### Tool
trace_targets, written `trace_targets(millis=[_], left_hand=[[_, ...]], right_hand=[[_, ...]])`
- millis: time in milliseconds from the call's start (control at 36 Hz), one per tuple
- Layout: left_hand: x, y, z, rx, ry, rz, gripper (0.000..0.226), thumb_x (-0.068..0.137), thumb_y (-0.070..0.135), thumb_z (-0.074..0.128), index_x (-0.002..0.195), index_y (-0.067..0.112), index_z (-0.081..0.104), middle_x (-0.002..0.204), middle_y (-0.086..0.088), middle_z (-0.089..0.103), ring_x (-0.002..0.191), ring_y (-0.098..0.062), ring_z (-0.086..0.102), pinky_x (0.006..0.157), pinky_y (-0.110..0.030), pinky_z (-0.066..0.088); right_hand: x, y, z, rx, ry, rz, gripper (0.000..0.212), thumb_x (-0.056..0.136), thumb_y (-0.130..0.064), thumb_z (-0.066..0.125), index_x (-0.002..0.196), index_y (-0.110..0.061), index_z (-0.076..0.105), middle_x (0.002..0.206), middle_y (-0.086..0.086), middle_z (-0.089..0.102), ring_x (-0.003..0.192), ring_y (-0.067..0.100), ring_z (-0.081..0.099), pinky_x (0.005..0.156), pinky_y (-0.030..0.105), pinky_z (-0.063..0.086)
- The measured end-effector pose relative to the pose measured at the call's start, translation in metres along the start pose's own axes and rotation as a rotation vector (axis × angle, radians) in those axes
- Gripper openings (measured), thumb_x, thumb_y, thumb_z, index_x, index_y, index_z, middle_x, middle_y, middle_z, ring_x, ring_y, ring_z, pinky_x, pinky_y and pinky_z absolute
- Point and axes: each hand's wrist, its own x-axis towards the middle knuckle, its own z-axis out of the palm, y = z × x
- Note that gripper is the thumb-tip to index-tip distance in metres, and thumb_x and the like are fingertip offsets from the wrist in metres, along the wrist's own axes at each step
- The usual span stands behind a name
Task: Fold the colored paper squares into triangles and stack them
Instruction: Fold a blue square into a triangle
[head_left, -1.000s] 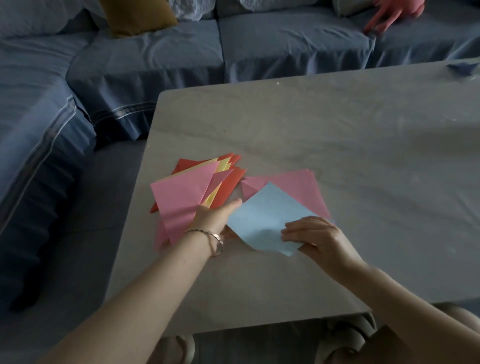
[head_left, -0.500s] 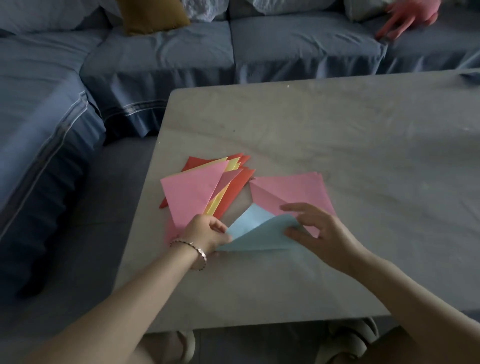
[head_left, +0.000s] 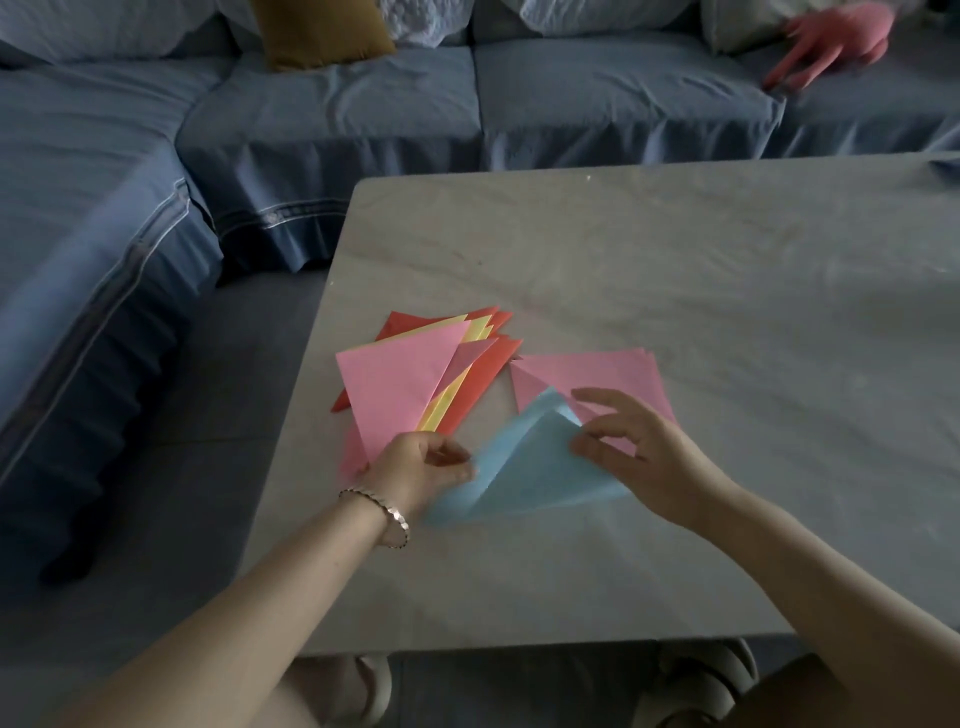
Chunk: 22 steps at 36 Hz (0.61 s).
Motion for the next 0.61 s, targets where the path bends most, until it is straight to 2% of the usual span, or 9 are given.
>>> trace_targets(millis=[56, 111, 167, 222, 333, 417, 500, 556, 611], left_hand=[[-0.005, 0.003, -0.001, -0.010, -0.013, 0.044, 0.016, 0.075, 0.013, 0.073, 0.067, 0.023, 0.063, 0.072, 0.005, 0.064, 0.068, -0.008, 0.057, 0.069, -0.019, 0.046], [-0.009, 0.004, -0.004, -0.016, -0.040, 0.073, 0.014, 0.076, 0.016, 0.073, 0.067, 0.024, 0.066, 0.074, 0.005, 0.068, 0.071, -0.011, 0.061, 0.073, -0.028, 0.050], [-0.013, 0.005, -0.007, -0.012, -0.048, 0.089, 0.012, 0.075, 0.019, 0.073, 0.067, 0.024, 0.067, 0.071, 0.008, 0.070, 0.071, -0.011, 0.063, 0.074, -0.029, 0.051], [-0.017, 0.005, -0.008, -0.008, -0.049, 0.081, 0.011, 0.074, 0.022, 0.074, 0.066, 0.024, 0.067, 0.066, 0.011, 0.069, 0.067, -0.007, 0.063, 0.067, -0.026, 0.052], [-0.023, 0.014, -0.010, 0.052, -0.039, 0.094, 0.013, 0.077, 0.024, 0.071, 0.066, 0.030, 0.067, 0.061, 0.019, 0.067, 0.059, 0.005, 0.060, 0.053, -0.012, 0.041], [-0.026, 0.030, -0.013, 0.047, 0.014, 0.162, 0.017, 0.084, 0.028, 0.063, 0.069, 0.028, 0.070, 0.061, 0.015, 0.067, 0.057, 0.002, 0.058, 0.054, -0.013, 0.040], [-0.031, 0.047, -0.010, 0.005, 0.036, 0.273, 0.009, 0.080, 0.029, 0.066, 0.088, 0.026, 0.069, 0.077, 0.019, 0.066, 0.067, 0.007, 0.060, 0.063, -0.005, 0.043], [-0.034, 0.054, -0.004, 0.056, 0.059, 0.365, 0.029, 0.075, 0.022, 0.073, 0.103, 0.026, 0.065, 0.086, 0.023, 0.063, 0.074, 0.008, 0.061, 0.068, -0.003, 0.044], [-0.037, 0.058, 0.001, 0.143, 0.138, 0.466, 0.036, 0.073, 0.014, 0.075, 0.106, 0.026, 0.065, 0.086, 0.022, 0.063, 0.076, 0.004, 0.062, 0.069, -0.005, 0.046]], right_hand=[[0.001, 0.001, -0.001, -0.040, 0.064, 0.039, 0.022, 0.084, -0.023, 0.065, 0.074, -0.041, 0.057, 0.120, -0.012, 0.054, 0.108, 0.004, 0.049, 0.087, 0.021, 0.035], [0.003, 0.002, 0.000, 0.009, 0.124, 0.101, 0.019, 0.081, -0.023, 0.068, 0.069, -0.036, 0.063, 0.106, -0.018, 0.061, 0.100, 0.000, 0.054, 0.087, 0.020, 0.038], [0.003, 0.002, 0.000, 0.135, 0.166, 0.162, 0.019, 0.080, -0.019, 0.070, 0.066, -0.032, 0.066, 0.072, -0.024, 0.067, 0.073, -0.007, 0.058, 0.071, 0.012, 0.044], [0.002, 0.000, 0.001, 0.231, 0.191, 0.195, 0.017, 0.080, -0.014, 0.070, 0.066, -0.025, 0.068, 0.053, -0.022, 0.062, 0.052, -0.011, 0.050, 0.055, 0.008, 0.041], [0.001, -0.006, 0.003, 0.313, 0.234, 0.185, 0.006, 0.078, -0.010, 0.071, 0.073, -0.013, 0.071, 0.052, -0.019, 0.063, 0.050, -0.009, 0.050, 0.053, 0.006, 0.041], [0.001, -0.013, 0.003, 0.373, 0.256, 0.158, 0.014, 0.078, -0.004, 0.070, 0.070, -0.016, 0.069, 0.053, -0.018, 0.064, 0.050, -0.009, 0.052, 0.054, 0.005, 0.042], [0.001, -0.020, 0.000, 0.407, 0.287, 0.121, 0.014, 0.076, 0.001, 0.069, 0.076, -0.014, 0.068, 0.055, -0.019, 0.065, 0.051, -0.010, 0.055, 0.056, 0.005, 0.043], [0.000, -0.024, 0.000, 0.439, 0.318, 0.078, 0.021, 0.076, 0.000, 0.069, 0.082, -0.020, 0.067, 0.059, -0.015, 0.067, 0.053, -0.005, 0.057, 0.058, 0.008, 0.046], [-0.002, -0.029, 0.000, 0.469, 0.335, 0.052, 0.032, 0.074, -0.002, 0.070, 0.089, -0.029, 0.063, 0.061, -0.011, 0.069, 0.055, -0.001, 0.059, 0.059, 0.010, 0.046]])
